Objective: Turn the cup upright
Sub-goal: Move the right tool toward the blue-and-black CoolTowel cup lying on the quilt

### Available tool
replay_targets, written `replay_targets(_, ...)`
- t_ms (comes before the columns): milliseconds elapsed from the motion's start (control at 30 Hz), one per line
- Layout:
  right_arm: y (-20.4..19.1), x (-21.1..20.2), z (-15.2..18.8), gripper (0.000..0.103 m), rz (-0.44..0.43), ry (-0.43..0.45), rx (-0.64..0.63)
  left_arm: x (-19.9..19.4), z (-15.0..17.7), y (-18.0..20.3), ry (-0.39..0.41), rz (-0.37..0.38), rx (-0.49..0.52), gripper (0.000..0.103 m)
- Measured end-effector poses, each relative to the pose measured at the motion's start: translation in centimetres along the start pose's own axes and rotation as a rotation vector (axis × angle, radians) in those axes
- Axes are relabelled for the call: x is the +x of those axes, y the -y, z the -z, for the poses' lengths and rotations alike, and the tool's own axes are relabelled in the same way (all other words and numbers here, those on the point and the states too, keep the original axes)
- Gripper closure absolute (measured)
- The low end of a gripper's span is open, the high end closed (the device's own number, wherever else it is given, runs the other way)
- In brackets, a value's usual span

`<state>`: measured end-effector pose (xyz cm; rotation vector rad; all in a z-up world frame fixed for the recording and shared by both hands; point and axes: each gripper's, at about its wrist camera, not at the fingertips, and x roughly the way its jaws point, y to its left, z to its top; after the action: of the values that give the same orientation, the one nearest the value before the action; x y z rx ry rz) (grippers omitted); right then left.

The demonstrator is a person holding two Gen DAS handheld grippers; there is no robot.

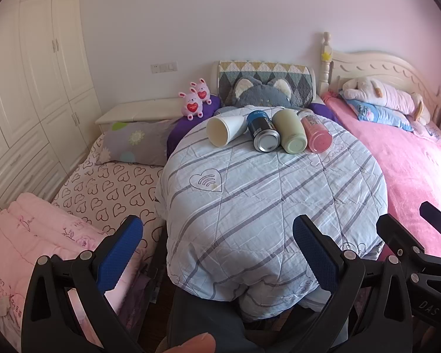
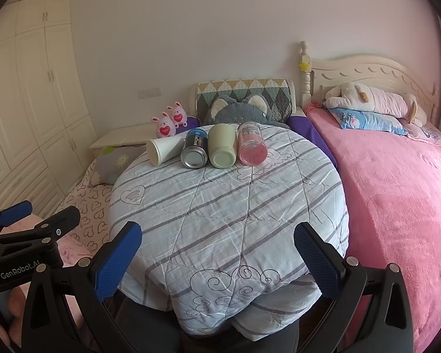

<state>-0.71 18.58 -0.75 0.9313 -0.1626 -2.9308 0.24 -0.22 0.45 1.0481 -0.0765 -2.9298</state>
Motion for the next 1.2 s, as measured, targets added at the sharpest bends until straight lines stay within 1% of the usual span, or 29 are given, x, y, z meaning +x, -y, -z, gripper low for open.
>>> replay_targets(233, -0.1, 0.0, 0.2, 0.000, 0.002, 0.001, -0.003, 0.1, 0.1, -0.3, -0.003, 0.000, 0.001, 0.000)
replay_targets(333, -0.1, 0.2, 0.1, 0.000, 0.001, -0.006, -0.001, 0.2, 0.0, -0.5, -0.019, -0.008, 0.006, 0.000)
replay_targets(533, -0.3, 1.3, -1.0, 0.000, -0.008, -0.024, -0.006, 1.3, -0.7, -0.5, -0.045, -0.027, 0.006, 0.000)
replay_targets(667, -0.7, 2.6, -2.0, 0.000, -0.009, -0.044, -0.016, 2.8, -1.4, -0.5, -0.066, -0.035, 0.006, 0.000)
replay_targets(933, -0.7, 5.5, -4.5, 0.000, -0.005, -0.083, -0.025, 5.9, -3.9, -0.4, -0.099, -0.038, 0.006, 0.000)
replay_targets(1200, 0.0, 9.2, -7.5, 0.000, 0.009, -0.126, -0.029, 9.9, -7.3, 0.3, -0.123, -0.029, 0.010, 0.000)
